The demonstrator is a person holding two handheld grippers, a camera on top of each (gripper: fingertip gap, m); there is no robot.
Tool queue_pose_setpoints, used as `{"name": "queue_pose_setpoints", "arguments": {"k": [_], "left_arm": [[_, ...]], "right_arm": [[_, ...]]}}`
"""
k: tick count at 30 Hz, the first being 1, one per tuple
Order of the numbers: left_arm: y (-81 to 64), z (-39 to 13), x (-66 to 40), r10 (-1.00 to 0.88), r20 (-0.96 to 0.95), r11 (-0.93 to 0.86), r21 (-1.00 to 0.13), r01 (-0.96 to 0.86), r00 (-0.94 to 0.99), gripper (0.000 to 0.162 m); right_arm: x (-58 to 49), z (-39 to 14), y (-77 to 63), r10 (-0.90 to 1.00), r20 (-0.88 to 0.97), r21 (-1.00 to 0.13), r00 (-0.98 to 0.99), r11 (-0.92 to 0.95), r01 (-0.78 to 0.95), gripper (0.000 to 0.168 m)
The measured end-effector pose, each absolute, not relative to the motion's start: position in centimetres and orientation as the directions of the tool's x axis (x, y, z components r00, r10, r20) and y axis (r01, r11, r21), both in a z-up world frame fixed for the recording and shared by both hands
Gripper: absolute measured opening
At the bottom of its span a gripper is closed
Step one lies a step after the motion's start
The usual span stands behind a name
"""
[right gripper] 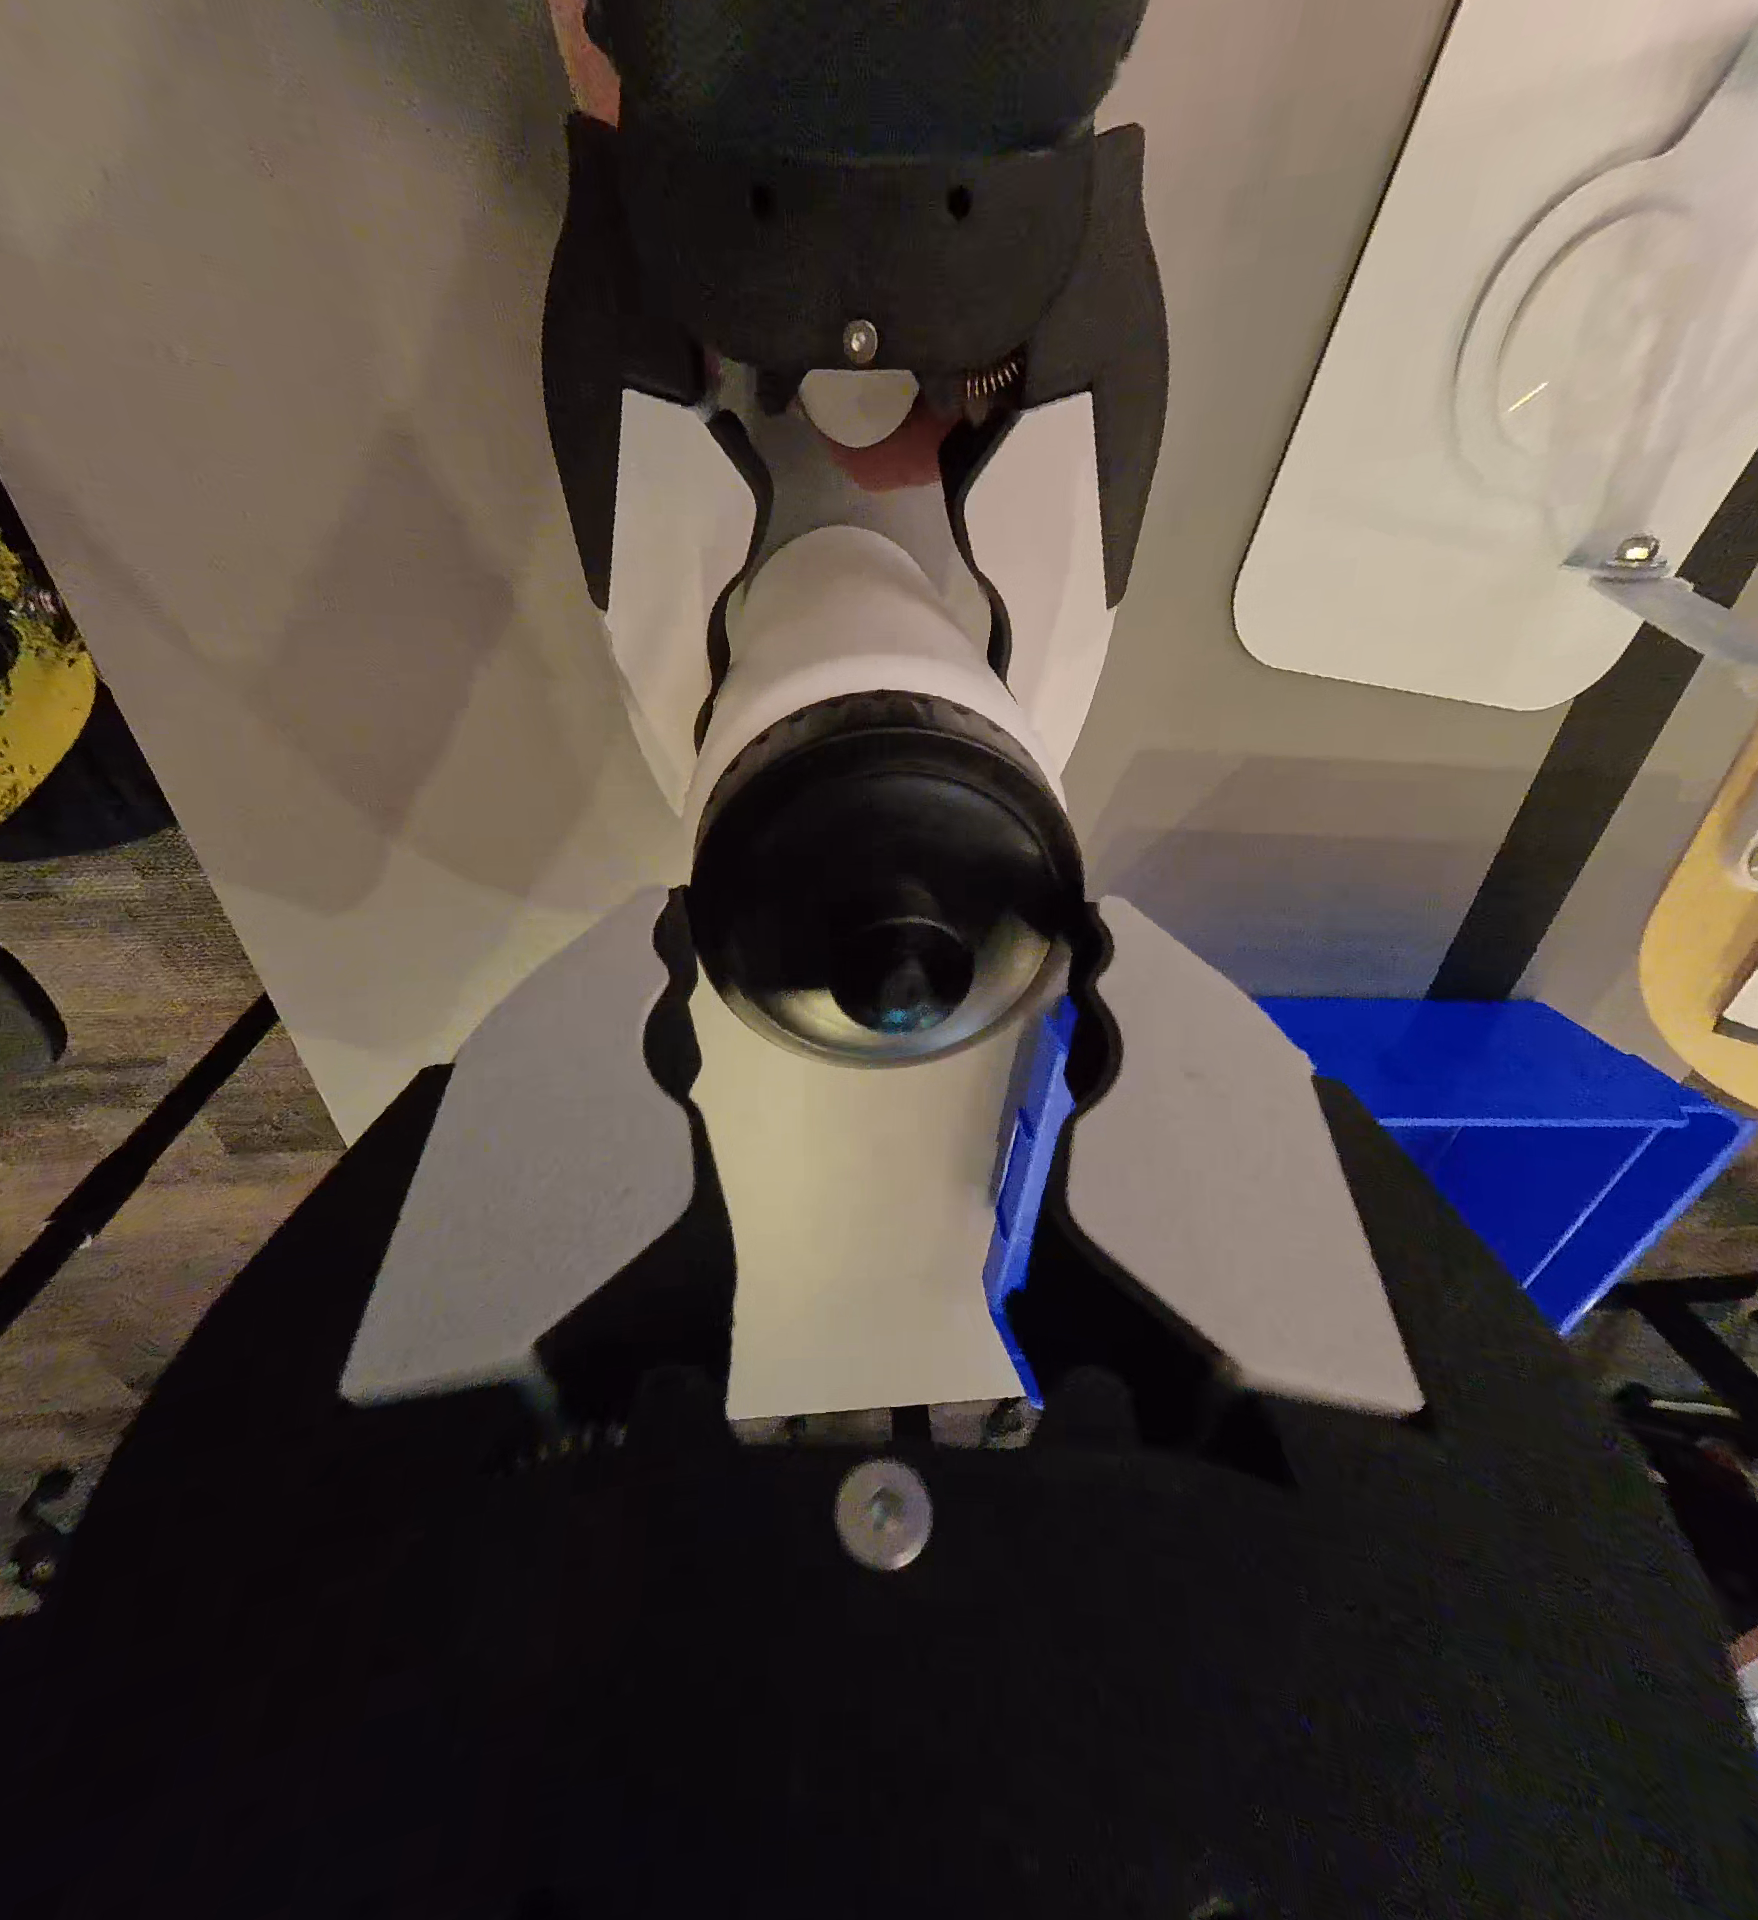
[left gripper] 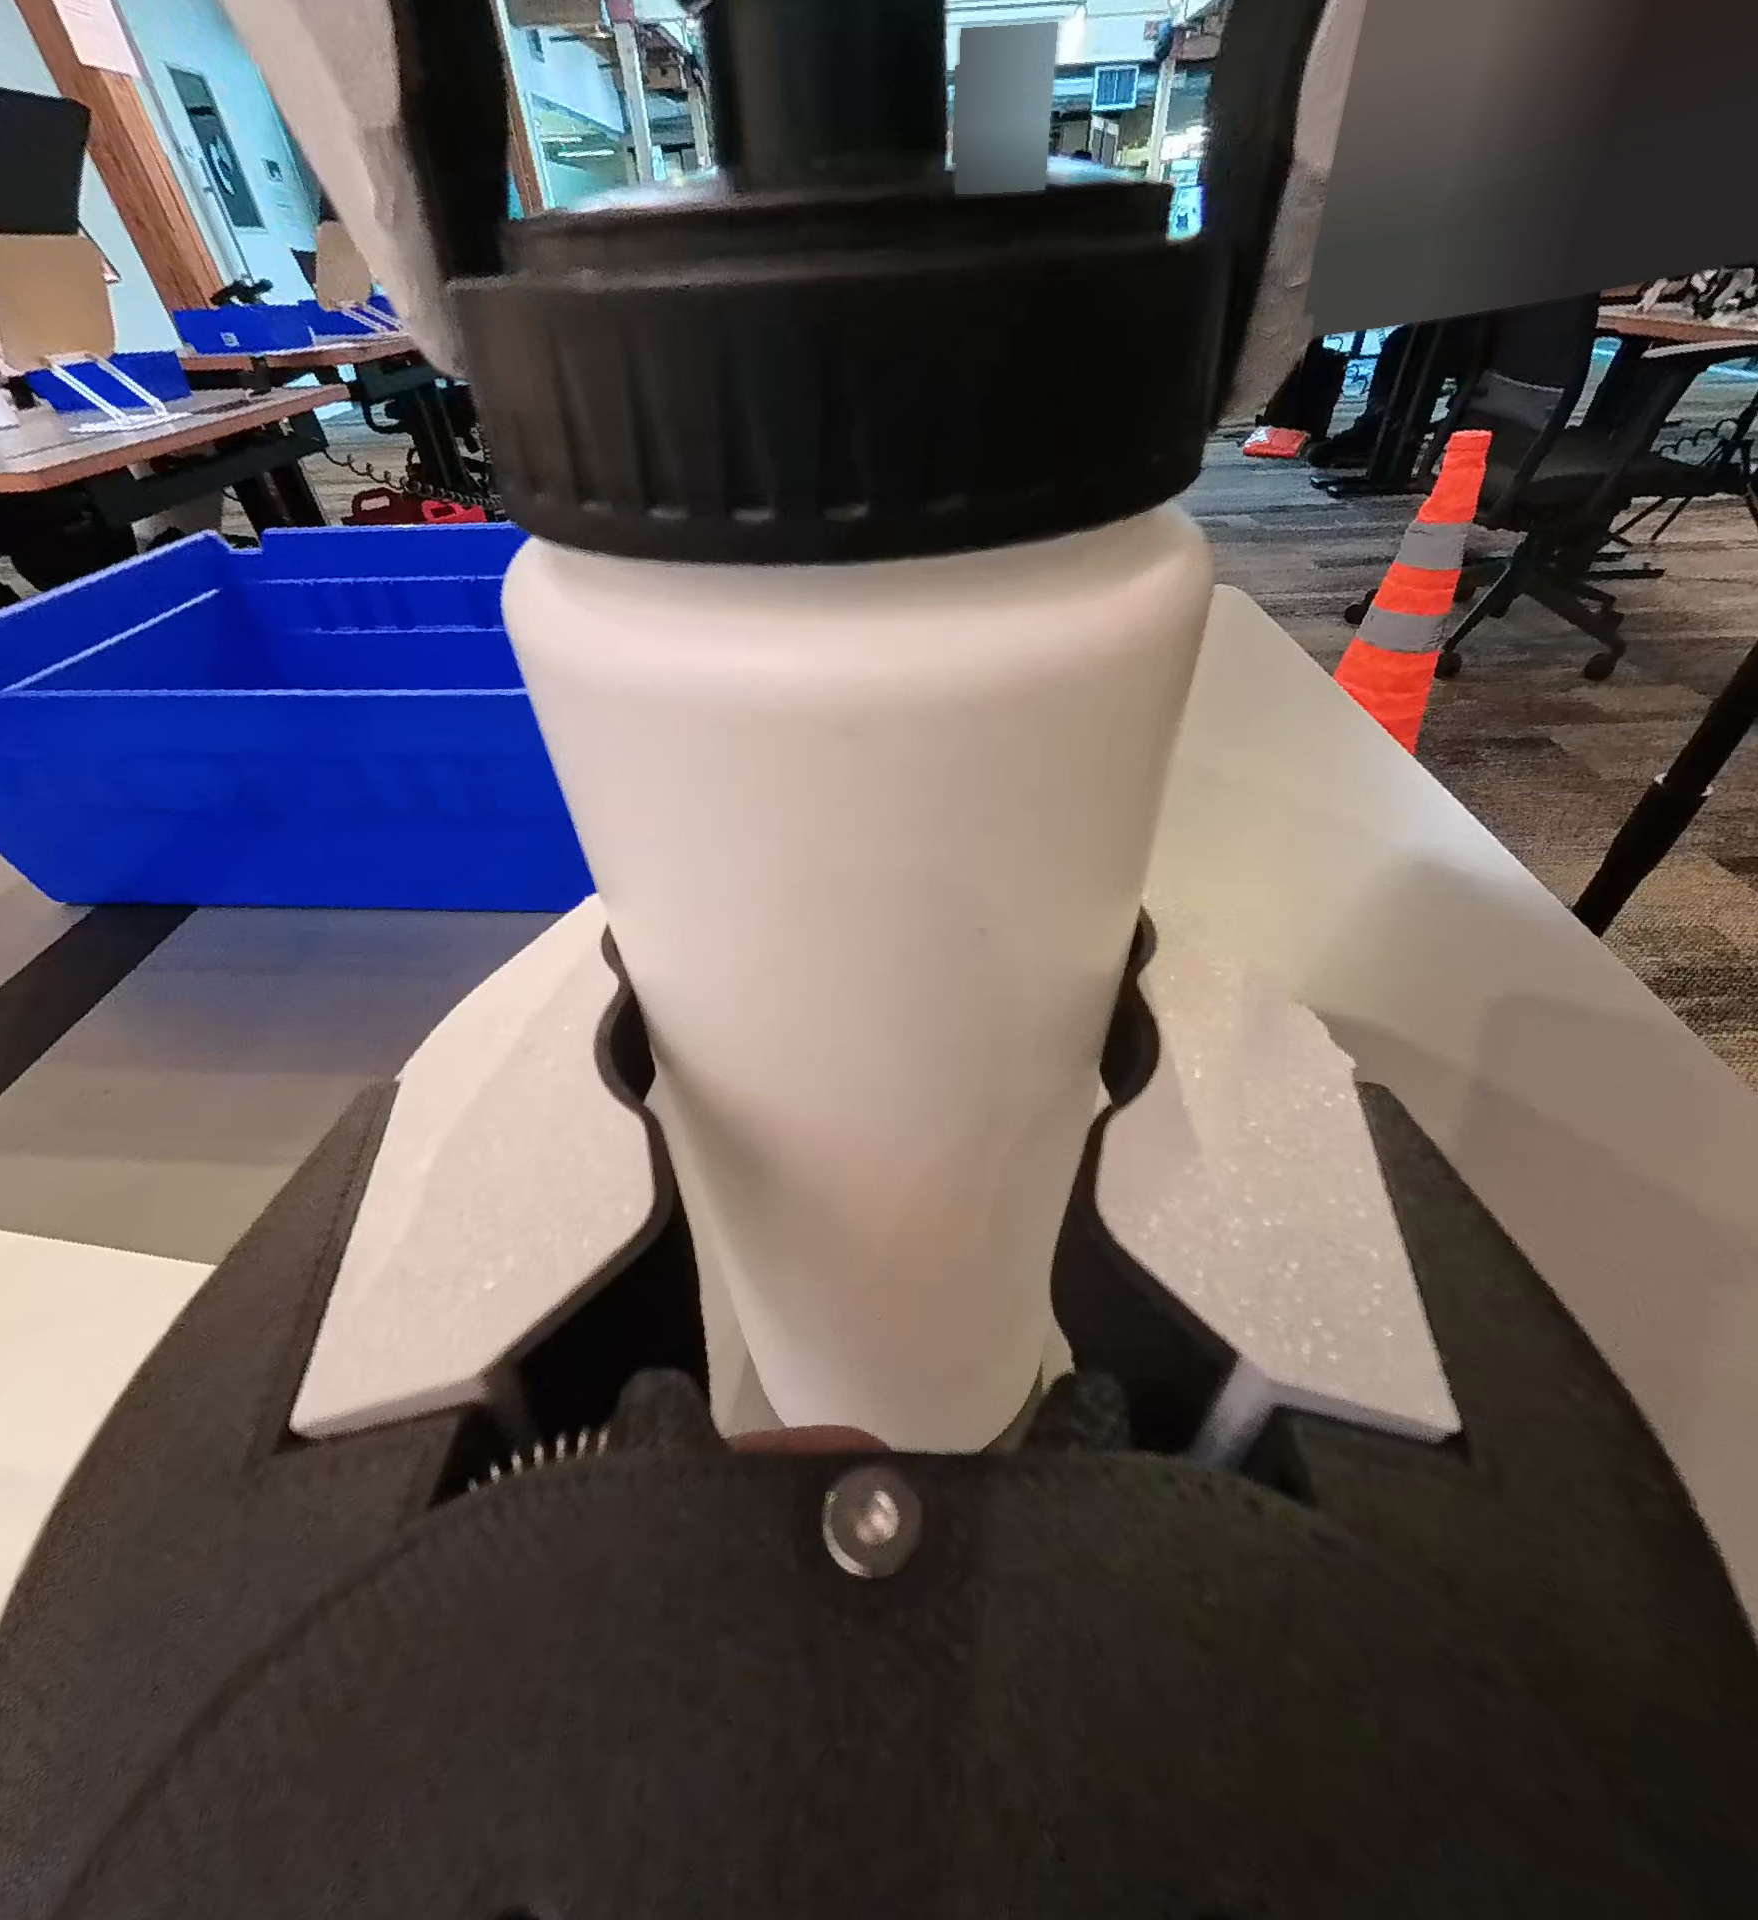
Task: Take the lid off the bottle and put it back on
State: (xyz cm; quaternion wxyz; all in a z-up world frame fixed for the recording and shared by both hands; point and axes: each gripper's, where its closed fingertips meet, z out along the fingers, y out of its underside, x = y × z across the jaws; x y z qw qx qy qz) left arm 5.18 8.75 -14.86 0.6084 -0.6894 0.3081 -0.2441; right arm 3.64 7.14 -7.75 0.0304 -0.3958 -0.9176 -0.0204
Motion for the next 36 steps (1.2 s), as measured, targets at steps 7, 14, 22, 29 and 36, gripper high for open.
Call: {"name": "queue_pose_setpoints", "arguments": {"k": [7, 14, 22, 29, 36], "left_arm": [[8.81, -14.85, 5.04, -0.719, -0.029, -0.076, -0.990, -0.120, 0.694, 0.086], [8.73, -14.88, 5.28, -0.724, -0.042, -0.068, -0.989, -0.131, 0.689, 0.086], [8.84, -14.88, 4.95, -0.719, -0.023, -0.083, -0.989, -0.120, 0.695, 0.086], [8.75, -14.90, 5.28, -0.722, -0.041, -0.073, -0.988, -0.135, 0.690, 0.086], [8.83, -14.91, 5.15, -0.720, -0.033, -0.079, -0.989, -0.128, 0.694, 0.086]], "right_arm": [[3.28, -7.77, 6.96, 0.872, 0.039, -0.005, -0.487, 0.488, 0.873, 0.070], [3.55, -7.54, 6.77, 0.714, 0.068, 0.008, -0.697, 0.698, 0.716, 0.069], [3.05, -7.60, 6.87, 0.897, 0.034, -0.027, -0.440, 0.441, 0.897, 0.069], [3.42, -7.34, 7.03, 0.764, 0.104, 0.010, -0.637, 0.639, 0.769, 0.085], [3.52, -7.30, 6.95, 0.839, 0.058, -0.012, -0.541, 0.542, 0.840, 0.067]]}}
